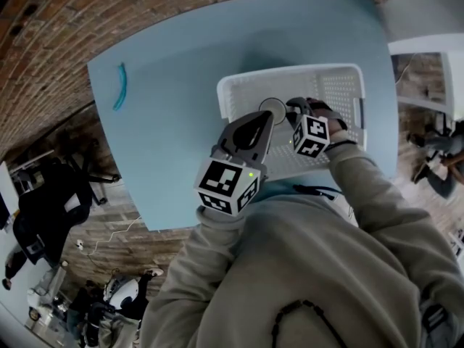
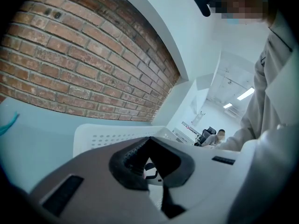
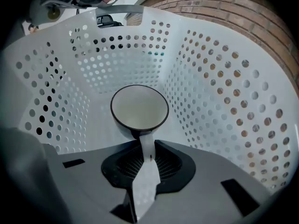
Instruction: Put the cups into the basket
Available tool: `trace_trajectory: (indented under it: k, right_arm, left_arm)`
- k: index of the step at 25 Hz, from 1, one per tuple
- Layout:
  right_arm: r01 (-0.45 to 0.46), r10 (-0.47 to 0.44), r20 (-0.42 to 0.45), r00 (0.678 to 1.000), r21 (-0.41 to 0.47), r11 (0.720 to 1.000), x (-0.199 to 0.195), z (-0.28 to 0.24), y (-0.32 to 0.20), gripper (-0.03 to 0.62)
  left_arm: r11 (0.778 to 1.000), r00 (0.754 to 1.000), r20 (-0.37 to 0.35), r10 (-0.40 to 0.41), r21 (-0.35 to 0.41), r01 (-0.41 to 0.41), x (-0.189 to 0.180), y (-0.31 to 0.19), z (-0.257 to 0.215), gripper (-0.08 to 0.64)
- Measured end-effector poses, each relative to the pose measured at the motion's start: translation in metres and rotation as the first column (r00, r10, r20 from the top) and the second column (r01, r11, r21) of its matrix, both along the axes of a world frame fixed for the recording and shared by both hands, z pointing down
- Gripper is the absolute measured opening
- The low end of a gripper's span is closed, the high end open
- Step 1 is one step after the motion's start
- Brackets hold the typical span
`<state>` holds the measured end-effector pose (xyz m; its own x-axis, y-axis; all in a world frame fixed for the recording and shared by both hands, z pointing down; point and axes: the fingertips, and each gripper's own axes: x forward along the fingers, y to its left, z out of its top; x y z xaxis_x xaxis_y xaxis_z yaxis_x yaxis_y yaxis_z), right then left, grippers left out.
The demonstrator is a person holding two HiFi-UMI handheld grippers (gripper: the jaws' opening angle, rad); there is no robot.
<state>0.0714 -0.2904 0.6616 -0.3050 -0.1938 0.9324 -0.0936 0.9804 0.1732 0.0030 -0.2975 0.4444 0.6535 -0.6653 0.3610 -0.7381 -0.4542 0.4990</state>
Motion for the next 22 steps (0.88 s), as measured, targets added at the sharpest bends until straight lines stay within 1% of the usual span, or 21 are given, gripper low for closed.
trace_trajectory:
  k: [4, 7, 14, 15, 16, 17, 19, 22]
  right_arm:
    - [0.025, -0.026, -0.043, 0.999, -0.028, 0.999, 0.003, 0.013, 0.008, 0.063]
    - [0.025, -0.026, -0.035, 0.999, -0.027, 0.999, 0.003, 0.011, 0.009, 0.066]
    - [0.018, -0.020, -0.047, 0.999, -0.040, 0.999, 0.005, 0.010, 0.010, 0.073]
    - [0.011, -0.013, -0.050, 0.999, -0.044, 0.999, 0.006, 0.009, 0.009, 0.122]
    - [0.004, -0.007, -0.053, 0.999, -0.049, 0.999, 0.007, 0.008, 0.009, 0.204]
    - [0.001, -0.004, -0.054, 0.999, -0.051, 0.999, 0.006, 0.006, 0.008, 0.251]
    - [0.003, -0.005, -0.048, 0.999, -0.048, 0.999, 0.005, -0.001, 0.005, 0.272]
    - [0.001, -0.003, -0.037, 0.999, -0.032, 0.999, 0.005, -0.013, 0.003, 0.276]
  left_arm:
    - [1.000, 1.000, 0.001, 0.001, 0.000, -0.001, -0.001, 0.002, 0.000, -0.005]
    - [1.000, 1.000, 0.003, 0.004, 0.002, -0.004, 0.001, 0.003, 0.000, -0.005]
    - [1.000, 1.000, -0.003, 0.001, 0.010, -0.001, -0.001, 0.002, -0.003, -0.005]
    - [1.000, 1.000, -0.014, 0.004, 0.017, -0.004, -0.001, 0.003, -0.005, -0.005]
    - [1.000, 0.999, -0.032, 0.010, 0.027, -0.009, -0.001, 0.003, -0.009, -0.005]
    - [0.999, 0.999, -0.050, 0.016, 0.038, -0.014, -0.001, 0.004, -0.013, -0.005]
    - [0.999, 0.998, -0.060, 0.020, 0.049, -0.017, 0.000, 0.006, -0.017, -0.005]
    - [0.999, 0.999, -0.040, 0.013, 0.048, -0.011, 0.000, 0.009, -0.018, -0.005]
